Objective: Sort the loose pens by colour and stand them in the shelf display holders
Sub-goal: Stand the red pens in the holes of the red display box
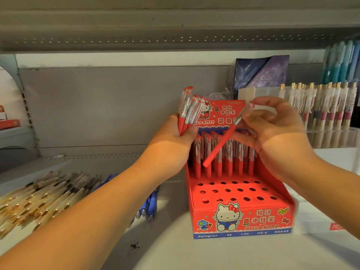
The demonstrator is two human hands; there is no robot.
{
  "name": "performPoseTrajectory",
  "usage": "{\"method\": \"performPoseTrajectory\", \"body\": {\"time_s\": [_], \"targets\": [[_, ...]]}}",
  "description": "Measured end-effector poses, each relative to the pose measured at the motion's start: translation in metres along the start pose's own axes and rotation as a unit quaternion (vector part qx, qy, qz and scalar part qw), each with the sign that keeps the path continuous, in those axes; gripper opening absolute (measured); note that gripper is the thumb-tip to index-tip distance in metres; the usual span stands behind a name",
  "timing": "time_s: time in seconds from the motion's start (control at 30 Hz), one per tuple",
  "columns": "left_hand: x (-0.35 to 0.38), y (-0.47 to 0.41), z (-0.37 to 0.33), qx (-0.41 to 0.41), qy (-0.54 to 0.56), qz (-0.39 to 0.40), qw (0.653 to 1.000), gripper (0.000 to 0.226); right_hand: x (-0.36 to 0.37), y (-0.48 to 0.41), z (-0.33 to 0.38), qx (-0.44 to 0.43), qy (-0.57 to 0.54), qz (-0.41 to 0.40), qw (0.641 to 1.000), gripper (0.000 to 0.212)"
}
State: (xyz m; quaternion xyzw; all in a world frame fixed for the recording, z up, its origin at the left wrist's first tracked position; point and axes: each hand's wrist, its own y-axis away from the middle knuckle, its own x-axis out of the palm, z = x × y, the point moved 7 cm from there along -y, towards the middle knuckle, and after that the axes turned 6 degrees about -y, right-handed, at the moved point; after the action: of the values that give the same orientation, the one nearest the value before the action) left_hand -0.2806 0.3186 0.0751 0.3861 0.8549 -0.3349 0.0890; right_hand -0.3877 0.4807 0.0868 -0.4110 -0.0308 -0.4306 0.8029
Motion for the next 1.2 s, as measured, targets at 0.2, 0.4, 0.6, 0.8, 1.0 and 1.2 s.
{"method": "performPoseTrajectory", "body": {"time_s": [0.2, 0.4, 0.6, 0.8, 1.0, 1.2], "targets": [[-0.001, 0.004, -0.005, -0.002, 0.077, -0.006, 0.997, 0.011, 0.012, 0.011, -0.016, 0.012, 0.097, 0.049, 0.994, 0.03], [0.003, 0.006, -0.004, -0.023, 0.126, 0.008, 0.992, 0.016, 0.016, 0.012, -0.02, -0.021, 0.149, 0.082, 0.985, 0.035], [0.007, 0.007, -0.001, -0.044, 0.186, 0.022, 0.981, 0.018, 0.017, 0.013, -0.026, -0.041, 0.21, 0.149, 0.965, 0.044], [0.006, 0.007, -0.006, -0.039, 0.269, 0.023, 0.962, 0.01, 0.036, 0.024, -0.036, -0.033, 0.272, 0.252, 0.928, 0.042], [0.01, 0.008, -0.011, 0.017, 0.247, 0.052, 0.968, 0.019, 0.042, 0.03, -0.033, -0.032, 0.317, 0.285, 0.904, 0.026], [0.021, 0.013, -0.015, 0.044, 0.21, 0.114, 0.97, 0.013, 0.025, 0.013, -0.021, 0.083, 0.046, 0.136, 0.986, 0.013]]}}
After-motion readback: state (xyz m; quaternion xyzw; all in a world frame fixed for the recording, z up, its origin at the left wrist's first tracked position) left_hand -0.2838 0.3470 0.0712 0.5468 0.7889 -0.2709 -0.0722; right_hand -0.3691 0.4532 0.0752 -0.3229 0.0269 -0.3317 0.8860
